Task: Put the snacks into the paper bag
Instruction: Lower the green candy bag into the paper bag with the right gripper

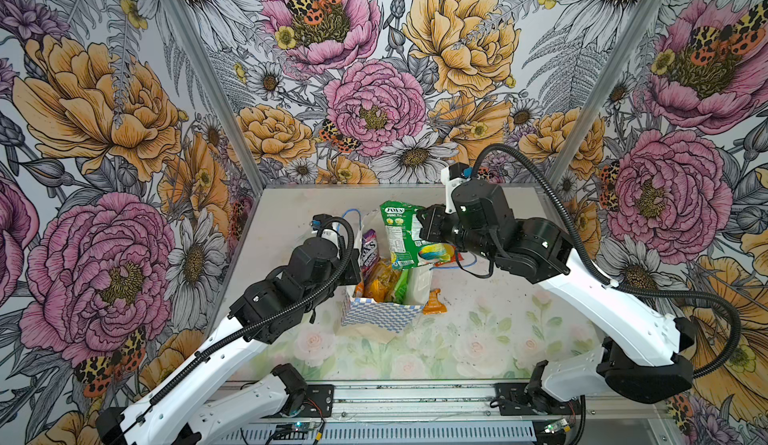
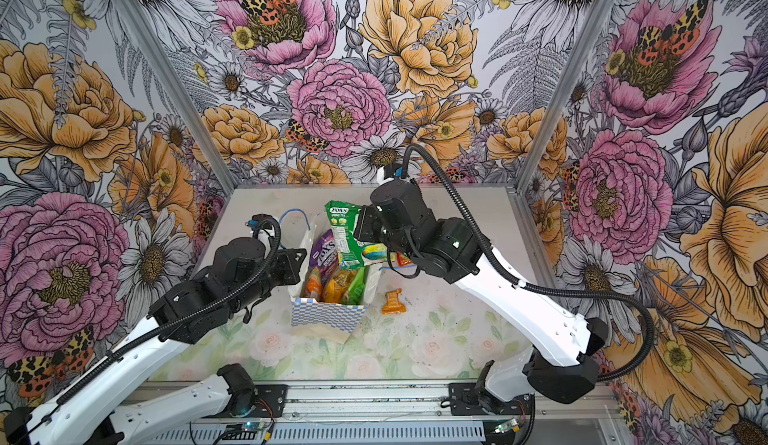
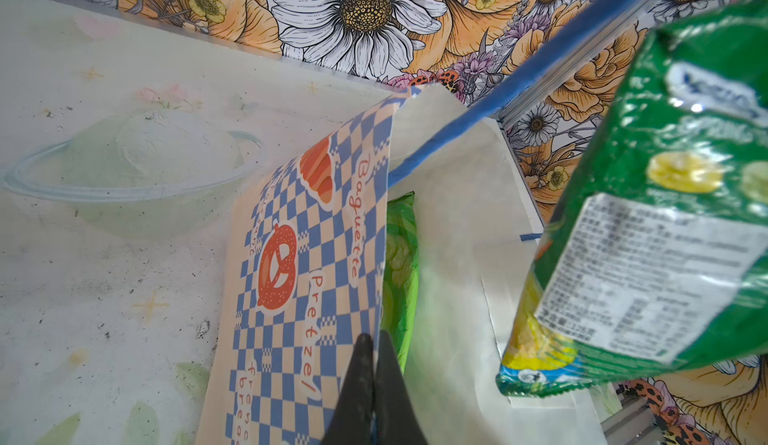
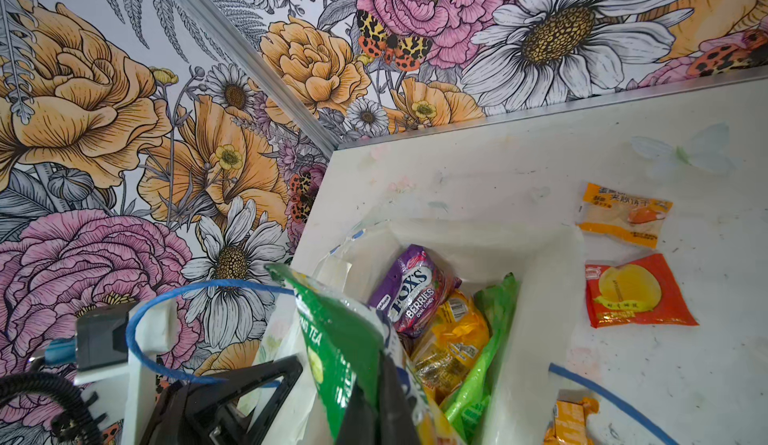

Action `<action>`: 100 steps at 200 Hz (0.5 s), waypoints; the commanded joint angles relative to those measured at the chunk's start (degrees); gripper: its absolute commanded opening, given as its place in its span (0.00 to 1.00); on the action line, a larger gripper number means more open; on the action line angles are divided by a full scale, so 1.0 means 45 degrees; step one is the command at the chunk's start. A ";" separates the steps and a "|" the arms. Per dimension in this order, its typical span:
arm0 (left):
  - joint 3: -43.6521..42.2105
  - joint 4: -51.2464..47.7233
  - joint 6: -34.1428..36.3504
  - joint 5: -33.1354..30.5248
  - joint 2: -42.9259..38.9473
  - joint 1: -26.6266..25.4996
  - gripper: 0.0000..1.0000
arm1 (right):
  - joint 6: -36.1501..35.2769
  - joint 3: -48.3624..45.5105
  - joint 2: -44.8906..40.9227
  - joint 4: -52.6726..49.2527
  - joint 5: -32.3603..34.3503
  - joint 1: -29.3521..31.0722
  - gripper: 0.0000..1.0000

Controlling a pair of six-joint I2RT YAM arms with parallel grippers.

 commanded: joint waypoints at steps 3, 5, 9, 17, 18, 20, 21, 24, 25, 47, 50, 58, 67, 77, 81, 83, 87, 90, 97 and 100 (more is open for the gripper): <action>0.0489 0.1026 -0.0331 -0.0200 -0.0207 -0.0103 0.00 | 0.0513 -0.0472 -0.0136 0.0700 0.0607 0.0208 0.00; 0.0497 0.1025 -0.0334 -0.0220 -0.0200 -0.0113 0.00 | 0.0544 -0.0524 -0.0146 0.0707 0.0617 0.0225 0.00; 0.0499 0.1025 -0.0341 -0.0235 -0.0197 -0.0110 0.00 | 0.0592 -0.0613 -0.0115 0.0710 0.0607 0.0252 0.00; 0.0504 0.1027 -0.0360 -0.0264 -0.0160 -0.0121 0.00 | 0.0667 -0.0814 -0.0092 0.0755 0.0617 0.0311 0.00; 0.0505 0.1026 -0.0361 -0.0262 -0.0159 -0.0122 0.00 | 0.0673 -0.0843 -0.0085 0.0762 0.0609 0.0323 0.00; 0.0506 0.1040 -0.0361 -0.0270 -0.0149 -0.0122 0.00 | 0.0696 -0.0885 -0.0084 0.0767 0.0603 0.0341 0.00; 0.0506 0.1042 -0.0370 -0.0275 -0.0144 -0.0122 0.00 | 0.0697 -0.0898 -0.0081 0.0777 0.0592 0.0348 0.00; 0.0508 0.1047 -0.0379 -0.0274 -0.0129 -0.0125 0.00 | 0.0725 -0.0964 -0.0068 0.0787 0.0583 0.0380 0.00; 0.0507 0.1046 -0.0380 -0.0257 -0.0124 -0.0134 0.00 | 0.0731 -0.0996 -0.0063 0.0787 0.0582 0.0387 0.00; 0.0545 0.1137 -0.0252 -0.0217 -0.0080 -0.0214 0.00 | 0.0935 -0.1370 0.0191 0.0827 0.0436 0.0491 0.00; 0.0555 0.1141 -0.0227 -0.0235 -0.0063 -0.0244 0.00 | 0.0959 -0.1411 0.0210 0.0827 0.0410 0.0491 0.00; 0.0583 0.1142 -0.0181 -0.0312 -0.0024 -0.0315 0.00 | 0.1074 -0.1525 0.0292 0.0827 0.0370 0.0510 0.00; 0.0631 0.1144 -0.0185 -0.0367 0.0013 -0.0405 0.00 | 0.1155 -0.1641 0.0395 0.0827 0.0353 0.0536 0.00; 0.0651 0.1142 -0.0172 -0.0406 0.0047 -0.0497 0.00 | 0.1166 -0.1703 0.0572 0.0822 0.0267 0.0550 0.00; 0.0663 0.1142 -0.0179 -0.0430 0.0056 -0.0529 0.00 | 0.1166 -0.1725 0.0659 0.0827 0.0209 0.0553 0.00; 0.0667 0.1142 -0.0183 -0.0434 0.0057 -0.0556 0.00 | 0.1166 -0.1721 0.0717 0.0827 0.0171 0.0550 0.00; 0.0675 0.1142 -0.0195 -0.0469 0.0067 -0.0589 0.00 | 0.1166 -0.1705 0.0826 0.0809 0.0098 0.0549 0.00; 0.0681 0.1152 -0.0186 -0.0501 0.0058 -0.0620 0.00 | 0.1169 -0.1673 0.0912 0.0798 0.0006 0.0552 0.00; 0.0704 0.1157 -0.0167 -0.0569 0.0057 -0.0695 0.00 | 0.1181 -0.1573 0.1132 0.0700 -0.0257 0.0496 0.00; 0.0701 0.1154 -0.0175 -0.0616 0.0057 -0.0719 0.00 | 0.1185 -0.1524 0.1211 0.0638 -0.0346 0.0474 0.00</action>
